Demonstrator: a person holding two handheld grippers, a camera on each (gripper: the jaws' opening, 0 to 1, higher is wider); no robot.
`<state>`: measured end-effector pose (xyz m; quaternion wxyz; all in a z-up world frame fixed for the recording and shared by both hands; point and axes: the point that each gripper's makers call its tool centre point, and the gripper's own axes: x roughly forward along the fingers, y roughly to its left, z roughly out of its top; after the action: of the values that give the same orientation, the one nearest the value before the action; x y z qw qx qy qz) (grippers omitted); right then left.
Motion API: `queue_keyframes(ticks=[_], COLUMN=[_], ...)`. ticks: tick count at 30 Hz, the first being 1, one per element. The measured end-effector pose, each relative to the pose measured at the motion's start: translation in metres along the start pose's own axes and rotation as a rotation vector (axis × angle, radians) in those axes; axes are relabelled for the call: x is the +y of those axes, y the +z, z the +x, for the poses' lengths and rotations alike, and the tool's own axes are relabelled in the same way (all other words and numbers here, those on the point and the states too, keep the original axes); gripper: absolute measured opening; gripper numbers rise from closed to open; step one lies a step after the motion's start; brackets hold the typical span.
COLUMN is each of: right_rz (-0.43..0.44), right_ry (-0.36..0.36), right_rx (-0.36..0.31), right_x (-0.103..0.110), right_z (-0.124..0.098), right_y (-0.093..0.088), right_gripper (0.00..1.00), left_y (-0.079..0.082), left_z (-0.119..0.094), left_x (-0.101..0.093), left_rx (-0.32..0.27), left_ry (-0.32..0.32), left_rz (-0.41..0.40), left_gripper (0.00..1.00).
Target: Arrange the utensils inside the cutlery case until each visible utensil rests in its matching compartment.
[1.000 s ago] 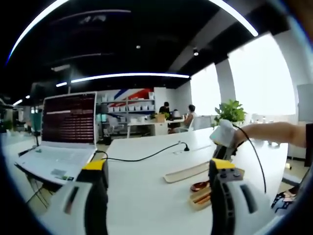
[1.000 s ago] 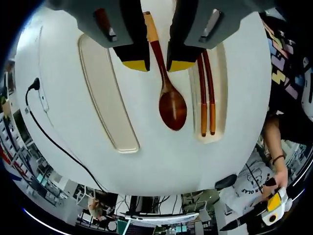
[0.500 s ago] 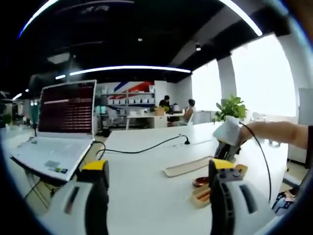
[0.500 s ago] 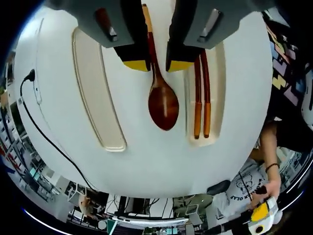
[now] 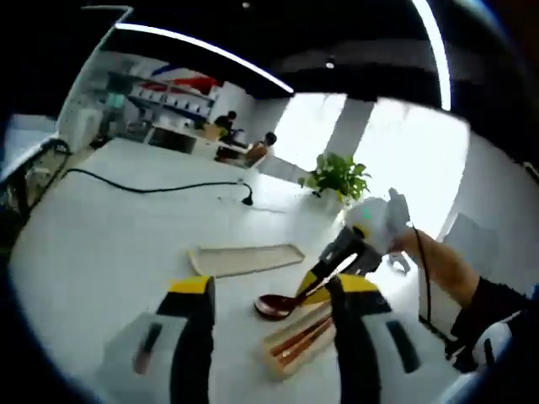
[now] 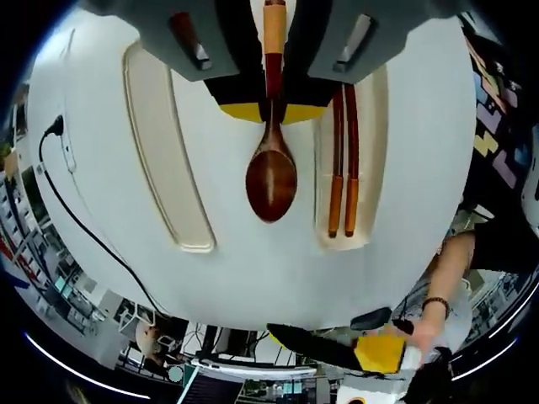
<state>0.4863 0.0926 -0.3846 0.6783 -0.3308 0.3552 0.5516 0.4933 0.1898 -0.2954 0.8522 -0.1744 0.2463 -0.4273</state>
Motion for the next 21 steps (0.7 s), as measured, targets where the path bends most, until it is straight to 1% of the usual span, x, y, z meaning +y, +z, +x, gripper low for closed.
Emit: queue_keyframes(ticks=[1,2,3,4,5,6,7,8,11,12,13,14,15,16,18,21], right_rz=[0.002,0.006,0.015,0.018,0.017,0.015,0.014,0.011,0.002,0.001,-0.002,-0.009,-0.012,-0.013,-0.018,-0.030], right_ry=[0.002,0.005,0.010,0.012,0.014,0.015,0.015,0.015,0.013,0.012,0.012,0.012,0.012,0.012,0.016,0.011], right_rx=[-0.014,-0.027,-0.042,-0.048,-0.053,-0.055,-0.055,-0.053,-0.045,-0.043,-0.041,-0.039,-0.039,-0.038,-0.038,-0.038], right_x=[-0.001,-0.001,-0.002,-0.002,-0.002,-0.002,-0.002,-0.001,-0.001,-0.001,-0.002,-0.002,-0.001,-0.001,-0.001,-0.002], right_z=[-0.001,-0.001,-0.001,-0.001,-0.002,-0.002,-0.001,-0.001,-0.001,-0.001,-0.001,-0.002,-0.001,-0.001,-0.002,-0.001], right_y=[0.000,0.000,0.000,0.000,0.000,0.000,0.001,0.001,0.001,0.001,0.001,0.001,0.002,0.002,0.002,0.003], right_gripper=[0.04,0.04,0.04,0.04,0.04,0.04,0.04,0.04,0.04,0.04,0.04,0.04,0.04,0.04,0.04,0.04], left_y=[-0.001,-0.003,-0.007,-0.012,-0.017,-0.020,-0.023,-0.028,-0.044,-0.047,-0.049,-0.052,-0.053,-0.054,-0.054,-0.055], left_z=[0.007,0.012,0.018,0.022,0.027,0.030,0.034,0.038,0.042,0.042,0.044,0.044,0.045,0.047,0.050,0.056], left_x=[0.004,0.005,0.006,0.004,0.001,0.000,0.001,0.004,0.010,0.011,0.013,0.014,0.014,0.015,0.009,0.006], left_rx=[0.037,0.058,0.100,0.127,0.157,0.168,0.179,0.205,0.298,0.315,0.321,0.335,0.336,0.336,0.331,0.334], left_ry=[0.000,0.006,-0.004,-0.022,-0.053,-0.069,-0.068,-0.059,-0.038,-0.037,-0.035,-0.034,-0.030,-0.033,-0.059,-0.072], left_rz=[0.014,0.016,0.004,-0.028,-0.065,-0.088,-0.110,-0.136,-0.155,-0.153,-0.156,-0.181,-0.213,-0.226,-0.246,-0.259], left_gripper=[0.43,0.44,0.47,0.48,0.47,0.45,0.41,0.40,0.44,0.44,0.44,0.44,0.44,0.41,0.39,0.40])
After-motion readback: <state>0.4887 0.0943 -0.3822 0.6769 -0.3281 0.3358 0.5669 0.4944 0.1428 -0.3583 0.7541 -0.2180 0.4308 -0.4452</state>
